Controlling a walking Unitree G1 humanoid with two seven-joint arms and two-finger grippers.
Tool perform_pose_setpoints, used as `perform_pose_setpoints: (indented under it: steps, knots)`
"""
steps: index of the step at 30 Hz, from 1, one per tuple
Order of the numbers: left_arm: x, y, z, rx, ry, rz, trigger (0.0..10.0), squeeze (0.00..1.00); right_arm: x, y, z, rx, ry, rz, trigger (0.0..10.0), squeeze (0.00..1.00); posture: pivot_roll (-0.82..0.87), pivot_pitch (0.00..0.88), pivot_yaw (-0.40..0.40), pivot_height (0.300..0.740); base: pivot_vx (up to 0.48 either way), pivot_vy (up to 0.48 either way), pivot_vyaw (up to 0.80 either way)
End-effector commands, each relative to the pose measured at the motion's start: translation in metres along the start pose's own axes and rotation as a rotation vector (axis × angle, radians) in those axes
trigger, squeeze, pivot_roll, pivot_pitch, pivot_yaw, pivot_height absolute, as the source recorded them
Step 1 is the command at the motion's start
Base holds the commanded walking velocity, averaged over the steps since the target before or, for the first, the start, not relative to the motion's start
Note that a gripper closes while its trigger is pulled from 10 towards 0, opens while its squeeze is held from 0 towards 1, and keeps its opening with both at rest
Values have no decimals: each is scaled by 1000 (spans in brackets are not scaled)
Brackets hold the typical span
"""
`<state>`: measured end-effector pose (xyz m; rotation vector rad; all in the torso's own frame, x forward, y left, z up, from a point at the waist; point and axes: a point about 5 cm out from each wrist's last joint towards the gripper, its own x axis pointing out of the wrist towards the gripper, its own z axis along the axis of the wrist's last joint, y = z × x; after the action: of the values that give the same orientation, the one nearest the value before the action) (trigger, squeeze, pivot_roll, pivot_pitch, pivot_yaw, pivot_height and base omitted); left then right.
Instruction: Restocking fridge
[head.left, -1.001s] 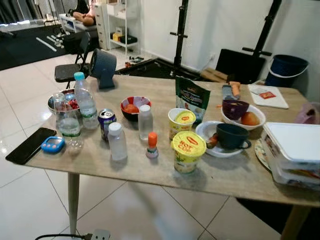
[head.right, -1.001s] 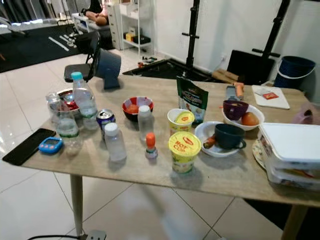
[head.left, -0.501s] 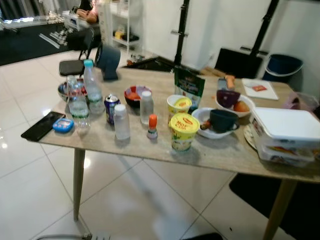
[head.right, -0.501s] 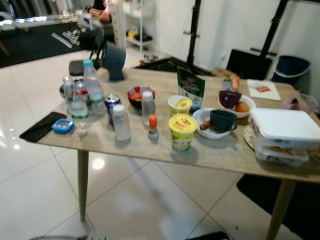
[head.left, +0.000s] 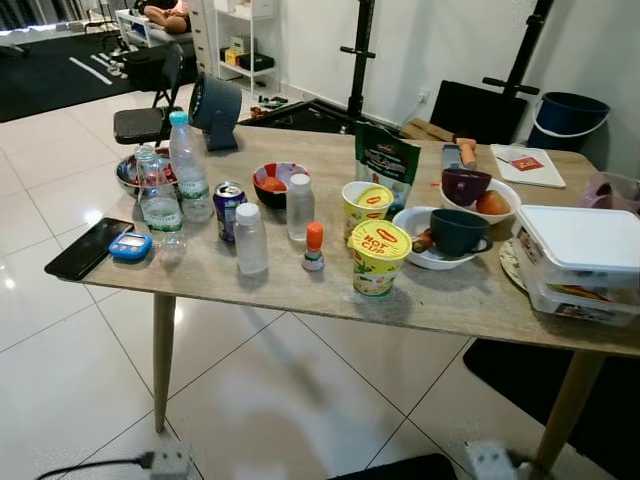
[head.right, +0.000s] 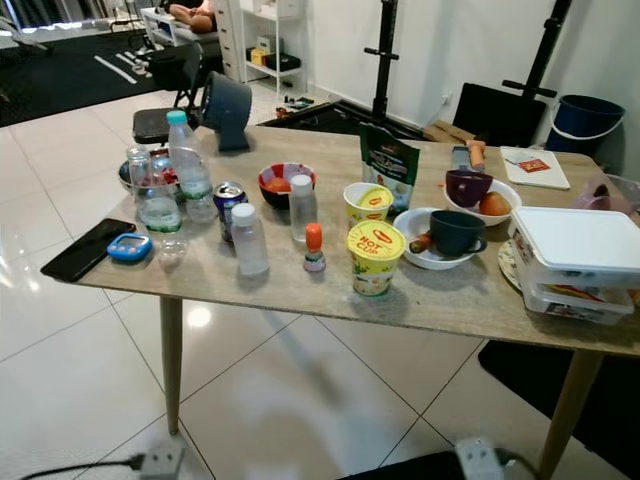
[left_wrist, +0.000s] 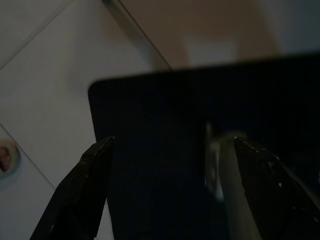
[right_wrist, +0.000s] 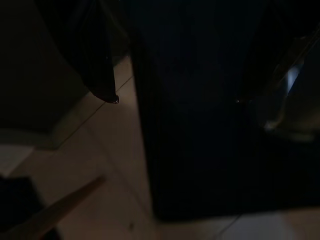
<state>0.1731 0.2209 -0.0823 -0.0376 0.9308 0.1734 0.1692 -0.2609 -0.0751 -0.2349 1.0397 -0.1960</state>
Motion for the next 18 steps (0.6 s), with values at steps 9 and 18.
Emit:
perform_pose_setpoints:
  steps: [9,18]
  knots:
    - [-9,76,50,-221,-238,243,10000,0,0,-9,3,61,5,-36,10000,0,5,14,-12,740,0,0,0]
    - [-32,126,111,-356,-555,321,10000,0,-1,-6,-6,53,37,-30,10000,0,9,21,-12,740,0,0,0]
